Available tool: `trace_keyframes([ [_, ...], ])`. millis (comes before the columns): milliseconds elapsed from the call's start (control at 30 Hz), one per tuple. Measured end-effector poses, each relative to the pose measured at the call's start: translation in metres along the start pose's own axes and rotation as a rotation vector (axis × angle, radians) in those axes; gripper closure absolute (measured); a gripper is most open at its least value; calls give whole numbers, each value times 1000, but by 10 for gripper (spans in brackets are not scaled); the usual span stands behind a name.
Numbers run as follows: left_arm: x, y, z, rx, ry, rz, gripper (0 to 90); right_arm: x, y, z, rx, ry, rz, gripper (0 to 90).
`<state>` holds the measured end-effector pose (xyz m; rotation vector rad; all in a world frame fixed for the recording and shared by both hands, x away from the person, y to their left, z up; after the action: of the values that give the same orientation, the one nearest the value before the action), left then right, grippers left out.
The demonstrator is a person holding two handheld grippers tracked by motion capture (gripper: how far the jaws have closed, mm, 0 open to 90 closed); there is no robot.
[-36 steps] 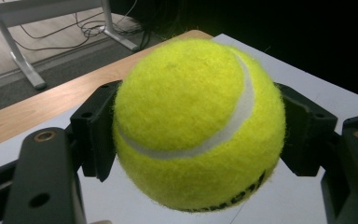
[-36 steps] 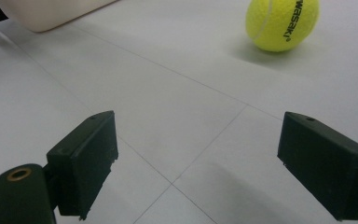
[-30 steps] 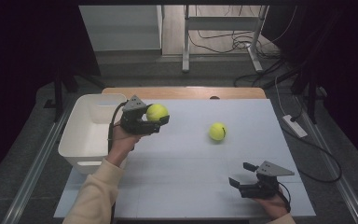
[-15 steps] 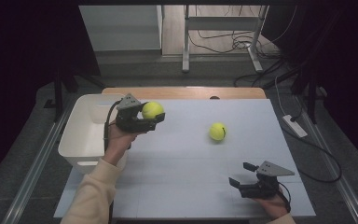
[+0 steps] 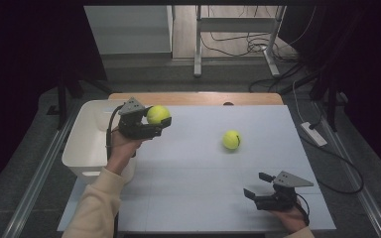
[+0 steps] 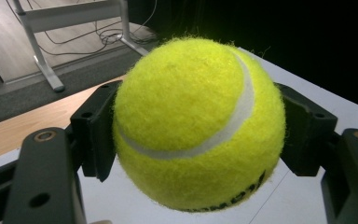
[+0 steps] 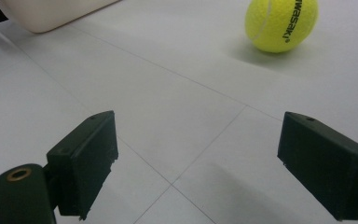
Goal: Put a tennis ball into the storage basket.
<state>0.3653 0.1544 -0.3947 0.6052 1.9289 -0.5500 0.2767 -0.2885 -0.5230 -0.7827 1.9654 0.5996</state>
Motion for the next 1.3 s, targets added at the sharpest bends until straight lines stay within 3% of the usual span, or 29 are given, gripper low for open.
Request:
trace_keyframes([
  [1300,2,24,-18,-60,-17,-41,263,0,0,0,1,1,-2,123],
])
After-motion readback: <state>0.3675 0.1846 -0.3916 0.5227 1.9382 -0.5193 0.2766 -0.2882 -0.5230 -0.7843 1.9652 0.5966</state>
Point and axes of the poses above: each handheld gripper's, and its own axes: z roughly forward along the jaws, x roughly out of its underside, y roughly to its left, the point moved 1 cm from there along z, roughly forward along the jaws
